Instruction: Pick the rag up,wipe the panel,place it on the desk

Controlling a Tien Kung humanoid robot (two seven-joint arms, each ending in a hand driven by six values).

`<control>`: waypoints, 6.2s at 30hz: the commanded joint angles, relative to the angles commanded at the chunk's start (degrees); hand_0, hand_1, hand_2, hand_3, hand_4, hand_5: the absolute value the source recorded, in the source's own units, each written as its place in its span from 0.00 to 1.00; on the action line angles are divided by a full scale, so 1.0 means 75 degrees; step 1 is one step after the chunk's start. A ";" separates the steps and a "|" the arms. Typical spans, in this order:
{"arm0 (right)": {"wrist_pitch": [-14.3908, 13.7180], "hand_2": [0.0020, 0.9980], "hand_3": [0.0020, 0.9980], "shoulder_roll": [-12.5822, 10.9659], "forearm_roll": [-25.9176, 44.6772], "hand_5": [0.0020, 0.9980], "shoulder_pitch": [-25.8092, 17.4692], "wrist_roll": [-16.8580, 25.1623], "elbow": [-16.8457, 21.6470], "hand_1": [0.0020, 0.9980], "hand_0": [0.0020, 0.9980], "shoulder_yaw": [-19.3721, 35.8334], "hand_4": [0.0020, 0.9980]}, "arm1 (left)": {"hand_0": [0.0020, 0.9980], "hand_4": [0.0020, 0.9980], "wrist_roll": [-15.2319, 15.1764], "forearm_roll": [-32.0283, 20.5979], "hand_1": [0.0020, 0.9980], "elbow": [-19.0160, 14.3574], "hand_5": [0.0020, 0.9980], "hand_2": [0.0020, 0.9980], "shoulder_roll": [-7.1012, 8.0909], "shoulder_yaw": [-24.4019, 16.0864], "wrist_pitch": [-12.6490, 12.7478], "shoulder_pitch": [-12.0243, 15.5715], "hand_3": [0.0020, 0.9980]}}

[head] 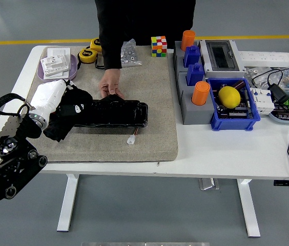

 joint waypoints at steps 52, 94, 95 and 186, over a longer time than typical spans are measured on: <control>0.0148 0.64 0.62 -0.0112 0.0031 0.69 0.0145 -0.0055 -0.0046 0.46 0.69 -0.0185 1.00 | 0.27 0.00 0.0188 -0.0209 0.11 -0.0070 0.00 0.41 -0.1288 0.2771 -0.0042 -0.1397 0.25; 0.0085 0.64 0.62 -0.0144 0.0049 0.68 0.0049 -0.0064 -0.0125 0.46 0.69 -0.0034 1.00 | 0.27 0.00 0.0115 0.0077 0.10 0.0525 0.00 0.41 -0.0583 0.1958 0.0075 -0.1170 0.25; 0.0081 0.64 0.62 -0.0149 0.0049 0.68 0.0047 -0.0070 -0.0125 0.46 0.69 -0.0034 1.00 | 0.27 0.00 0.0111 0.0088 0.10 0.0539 0.00 0.41 -0.0554 0.1905 0.0077 -0.1158 0.25; 0.0128 0.64 0.62 -0.0264 0.0009 0.68 0.0177 -0.0131 -0.0083 0.46 0.69 -0.0086 1.00 | 0.26 0.00 0.0301 -0.0307 0.09 0.0047 0.00 0.40 -0.1198 0.3405 0.0007 -0.1958 0.25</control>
